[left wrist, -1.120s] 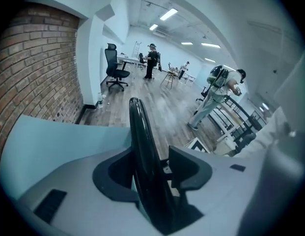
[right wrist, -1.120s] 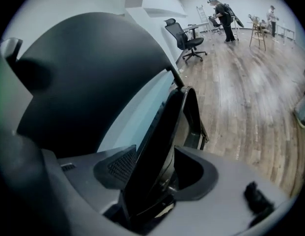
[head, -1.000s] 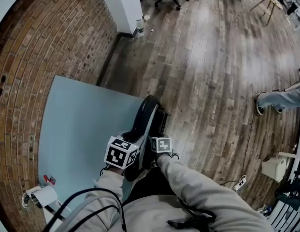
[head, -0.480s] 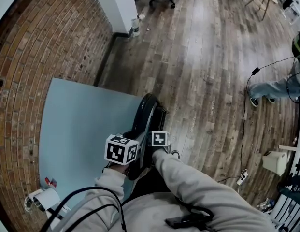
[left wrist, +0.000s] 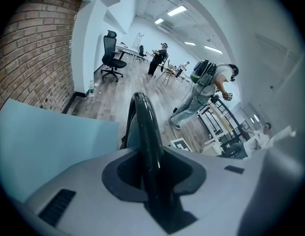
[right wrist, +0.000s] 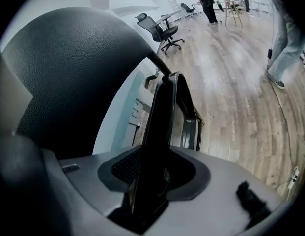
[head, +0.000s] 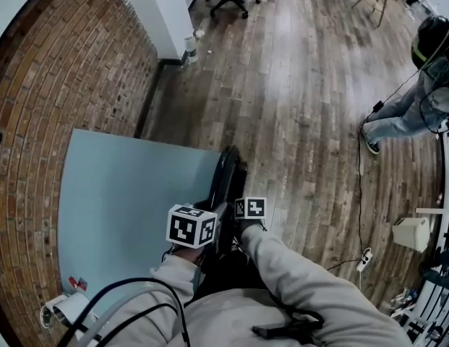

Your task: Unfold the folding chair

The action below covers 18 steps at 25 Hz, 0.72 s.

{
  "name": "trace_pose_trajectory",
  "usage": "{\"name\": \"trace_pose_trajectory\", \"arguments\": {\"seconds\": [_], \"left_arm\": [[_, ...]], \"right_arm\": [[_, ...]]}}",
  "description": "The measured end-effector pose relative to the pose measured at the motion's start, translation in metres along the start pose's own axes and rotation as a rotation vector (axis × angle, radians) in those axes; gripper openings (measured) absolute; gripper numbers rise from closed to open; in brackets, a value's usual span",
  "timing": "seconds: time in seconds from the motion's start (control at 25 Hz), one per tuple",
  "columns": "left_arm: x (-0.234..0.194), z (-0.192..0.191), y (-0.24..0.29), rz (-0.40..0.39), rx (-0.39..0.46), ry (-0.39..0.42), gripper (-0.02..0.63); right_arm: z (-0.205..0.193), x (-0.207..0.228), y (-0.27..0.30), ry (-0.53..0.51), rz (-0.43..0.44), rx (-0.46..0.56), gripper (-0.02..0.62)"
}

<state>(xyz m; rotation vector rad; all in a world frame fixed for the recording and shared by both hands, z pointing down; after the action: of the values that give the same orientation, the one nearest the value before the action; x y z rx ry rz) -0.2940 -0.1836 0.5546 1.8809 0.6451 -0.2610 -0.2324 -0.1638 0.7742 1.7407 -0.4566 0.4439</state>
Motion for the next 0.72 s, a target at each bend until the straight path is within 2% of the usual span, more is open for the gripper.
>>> {"name": "trace_pose_trajectory", "arguments": {"seconds": [0.24,0.4,0.72], "left_arm": [[0.040,-0.007,0.012,-0.036,-0.027,-0.004,0.097],[0.074,-0.008,0.016,-0.057,-0.034,-0.001,0.100],[0.121,-0.005,0.048,-0.104,-0.008,-0.059,0.113]], "right_arm": [[-0.014,0.027,-0.027,0.049,0.006,-0.021,0.162],[-0.012,0.048,-0.051,0.033,0.006,-0.016,0.161],[-0.008,0.100,-0.080,0.002,0.028,-0.051,0.161]]}}
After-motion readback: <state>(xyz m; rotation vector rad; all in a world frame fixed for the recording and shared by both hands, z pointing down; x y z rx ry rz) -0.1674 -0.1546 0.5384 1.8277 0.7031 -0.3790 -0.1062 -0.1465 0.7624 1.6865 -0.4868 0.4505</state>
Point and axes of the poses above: the fingertips, and each gripper's own axes: y forward along the fingers, x to its right, z out of its top, the point moved 3 cm from there along -y, backward along the fingers, and after that the axes turned 5 degrees about -y, right-handed, at the moved point
